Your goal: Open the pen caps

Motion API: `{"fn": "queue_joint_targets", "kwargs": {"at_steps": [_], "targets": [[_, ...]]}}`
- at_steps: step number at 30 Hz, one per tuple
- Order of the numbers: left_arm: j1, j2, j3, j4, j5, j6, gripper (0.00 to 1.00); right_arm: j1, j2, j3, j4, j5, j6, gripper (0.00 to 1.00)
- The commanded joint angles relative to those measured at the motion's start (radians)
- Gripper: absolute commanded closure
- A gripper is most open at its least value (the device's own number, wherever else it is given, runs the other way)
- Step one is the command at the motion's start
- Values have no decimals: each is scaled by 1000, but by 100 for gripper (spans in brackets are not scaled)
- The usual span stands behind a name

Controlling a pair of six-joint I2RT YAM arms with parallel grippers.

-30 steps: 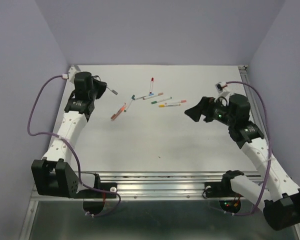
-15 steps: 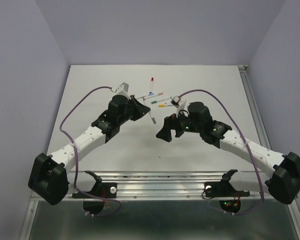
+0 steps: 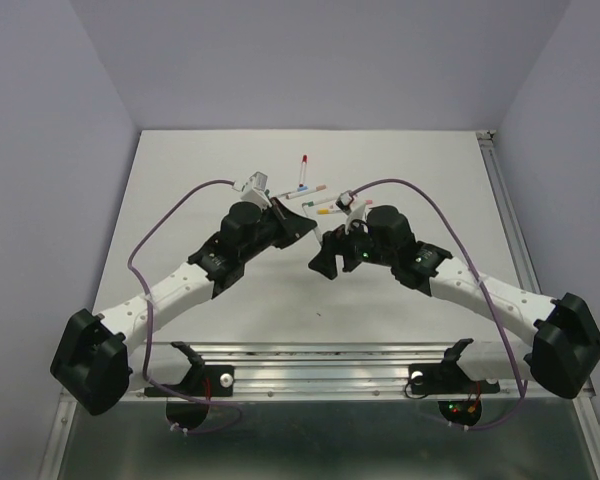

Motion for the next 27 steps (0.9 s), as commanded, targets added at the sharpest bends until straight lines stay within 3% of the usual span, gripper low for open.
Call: {"fn": "queue_joint_targets", "kwargs": {"at_steps": [1, 9, 15, 19, 25, 27], "targets": [[-11, -35, 4, 68, -7, -28, 100, 10, -4, 6, 90, 44, -9, 18], [-26, -41, 13, 64, -9, -47, 100, 12, -6, 3, 106, 42, 9, 46], [-39, -49, 18, 64, -15, -48, 100, 12, -18, 2, 114, 67, 20, 51], [-43, -48, 17, 58, -21, -50, 100, 12, -14, 12, 98, 75, 35, 67], [-45, -54, 10, 58, -47, -63, 100, 12, -17, 25, 49, 67, 50, 76], [-45, -57, 10, 58, -59, -63, 100, 12, -23, 25, 41, 67, 54, 89]]}}
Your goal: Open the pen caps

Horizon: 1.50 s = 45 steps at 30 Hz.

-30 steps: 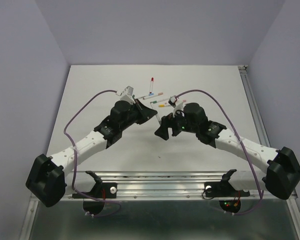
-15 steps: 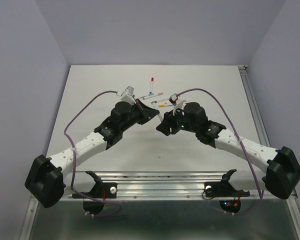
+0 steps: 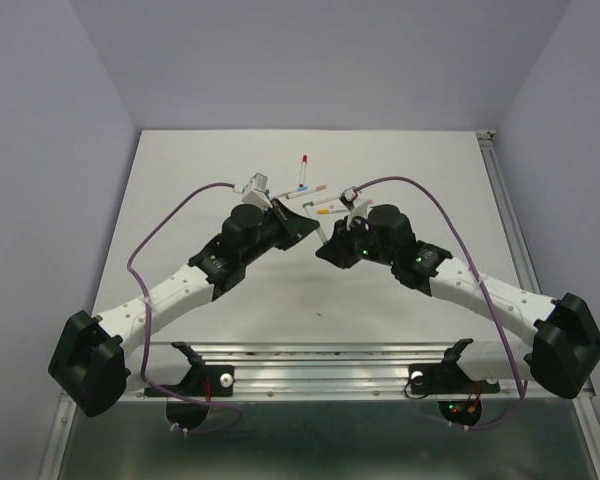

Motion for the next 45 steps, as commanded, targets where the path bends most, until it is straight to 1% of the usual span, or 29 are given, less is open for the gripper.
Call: {"fn": "queue_joint_targets", "kwargs": {"at_steps": [1, 2, 3, 5, 7, 9, 11, 12, 17, 19, 20, 24, 28, 29, 30, 32, 35, 37, 38, 40, 41, 42, 43, 44, 45], "targets": [[-6, -44, 10, 45, -36, -7, 100, 10, -25, 24, 2, 16, 18, 97], [-6, -45, 10, 45, -37, -7, 100, 10, -27, 27, -9, 18, 19, 99], [-6, -44, 10, 45, -36, -7, 100, 10, -27, 29, -42, 6, 9, 99], [-6, -39, 21, 44, -27, -2, 100, 10, -24, 33, -49, 10, 13, 99], [-7, -30, 33, 44, -4, 7, 72, 10, -27, 32, -41, 5, 18, 99], [-7, -21, 35, 44, 9, 10, 53, 10, -32, 30, -32, 9, 25, 99], [-7, -19, 35, 42, 13, 8, 48, 10, -38, 35, -21, 22, 42, 99], [-7, -21, 35, 44, 10, 10, 47, 10, -36, 43, -24, 24, 45, 99], [-9, -25, 33, 44, 9, 15, 46, 10, -36, 52, -21, 13, 68, 99], [-9, -21, 33, 44, 9, 15, 46, 10, -42, 43, -9, -14, 70, 99], [-9, -15, 35, 44, 9, 15, 46, 10, -47, 40, 24, -27, 76, 99], [-9, -1, 46, 44, 24, 16, 46, 10, -52, 32, 55, -80, 85, 99], [-9, 7, 53, 47, 30, 21, 55, 10, -55, 29, 68, -110, 96, 99], [-9, 8, 55, 47, 30, 19, 59, 10, -53, 29, 71, -110, 101, 99], [-9, 8, 55, 47, 32, 21, 77, 10, -52, 32, 69, -110, 99, 99], [-9, 14, 56, 49, 35, 18, 100, 10, -47, 32, 63, -110, 101, 99], [-9, 13, 53, 50, 16, 16, 100, 10, -44, 35, 42, -113, 101, 99], [-9, 10, 56, 39, -40, 22, 100, 10, -53, 24, 9, -128, 101, 99], [-7, 8, 62, 30, -113, 34, 100, 10, -59, 3, 3, -137, 111, 99], [8, 8, 98, -26, -189, 56, 100, 12, -77, -34, -24, -181, 125, 99], [40, 13, 113, -51, -233, 64, 100, 12, -103, -52, -24, -198, 157, 99], [64, 13, 124, -75, -319, 77, 100, 12, -116, -77, -20, -223, 176, 99], [89, 14, 134, -83, -341, 93, 100, 19, -130, -129, -11, -272, 214, 99], [179, 22, 138, -85, -338, 96, 100, 29, -168, -160, -9, -281, 231, 99], [228, 27, 136, -79, -312, 102, 100, 36, -185, -186, 35, -280, 246, 99]]}}
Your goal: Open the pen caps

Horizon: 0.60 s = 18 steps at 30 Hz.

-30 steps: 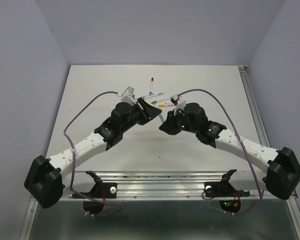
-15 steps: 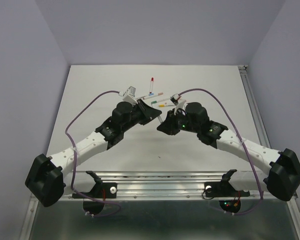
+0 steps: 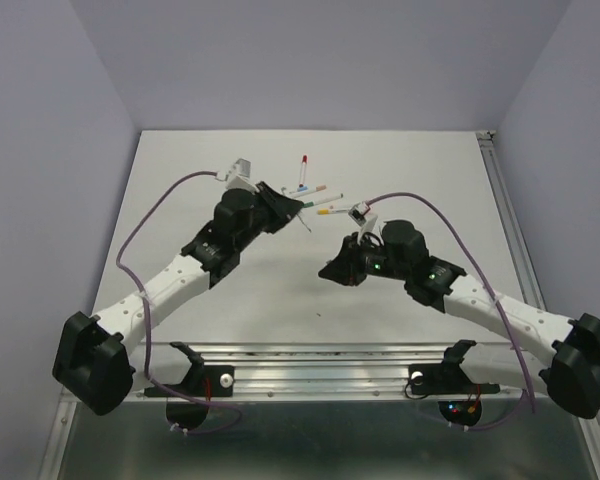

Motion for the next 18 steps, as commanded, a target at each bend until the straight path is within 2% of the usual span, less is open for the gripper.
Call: {"fn": "queue_joint_targets", "kwargs": {"at_steps": [1, 3, 5, 9, 10, 12, 15, 16, 17, 18], "targets": [[270, 14, 64, 19, -207, 91, 100, 50, -128, -138, -30, -173, 100, 99], [373, 19, 64, 30, -187, 109, 100, 61, -168, -186, -16, -182, 119, 99], [407, 21, 70, 25, -201, 122, 100, 61, -191, -209, -3, -195, 135, 99], [481, 48, 108, 7, -115, 242, 100, 61, -201, -174, -62, -49, 126, 99], [507, 63, 149, -31, -69, 335, 100, 54, -167, -136, -138, 23, 107, 99], [545, 131, 194, -109, 0, 469, 100, 22, -92, -68, -218, 68, 85, 99], [564, 230, 264, -139, -35, 545, 100, -137, -29, -34, -234, 79, 56, 99], [570, 264, 284, -148, -67, 619, 100, -189, -12, -26, -201, 69, 53, 99], [577, 342, 368, -189, -85, 643, 100, -282, 31, -13, -194, 86, 53, 99], [579, 384, 425, -247, -98, 674, 100, -318, 55, 13, -194, 110, 45, 99]]}}
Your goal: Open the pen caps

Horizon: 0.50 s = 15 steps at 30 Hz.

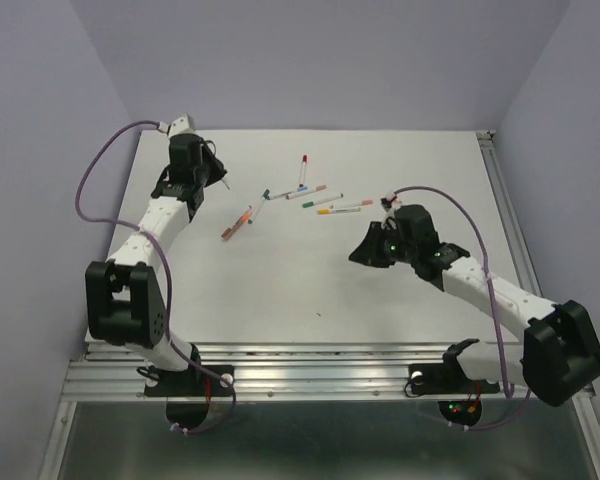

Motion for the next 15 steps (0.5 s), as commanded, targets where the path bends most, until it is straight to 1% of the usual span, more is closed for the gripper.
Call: {"fn": "queue_joint_targets", "kwargs": {"at_steps": [1, 2, 3, 4, 7, 8, 10, 12, 13, 14, 15], "targets": [[16, 159, 194, -202, -43, 248, 100, -209, 82, 155, -37, 129, -48, 99], [16, 193, 266, -229, -57, 315, 100, -222, 113, 187, -60, 229, -72, 99], [19, 247, 290, -246, -68, 343, 100, -229, 157, 212, -80, 270, -83, 99], [21, 274, 338, -284, -123, 381, 100, -255, 185, 252, -99, 319, -104, 99], [47, 362, 405, -355, -174, 421, 100, -301, 278, 301, -110, 366, -124, 98], [54, 379, 425, -358, -180, 427, 100, -330, 301, 319, -117, 417, -129, 98], [77, 428, 446, -385, -178, 440, 100, -355, 367, 368, -137, 463, -158, 95], [85, 489, 495, -415, -186, 447, 100, -366, 413, 417, -172, 553, -187, 92], [86, 506, 508, -433, -210, 453, 100, -375, 458, 430, -186, 583, -195, 92], [87, 525, 529, -439, -220, 461, 100, -378, 478, 445, -199, 642, -203, 92], [87, 557, 541, -447, -227, 466, 100, -383, 495, 457, -218, 664, -204, 92]]}}
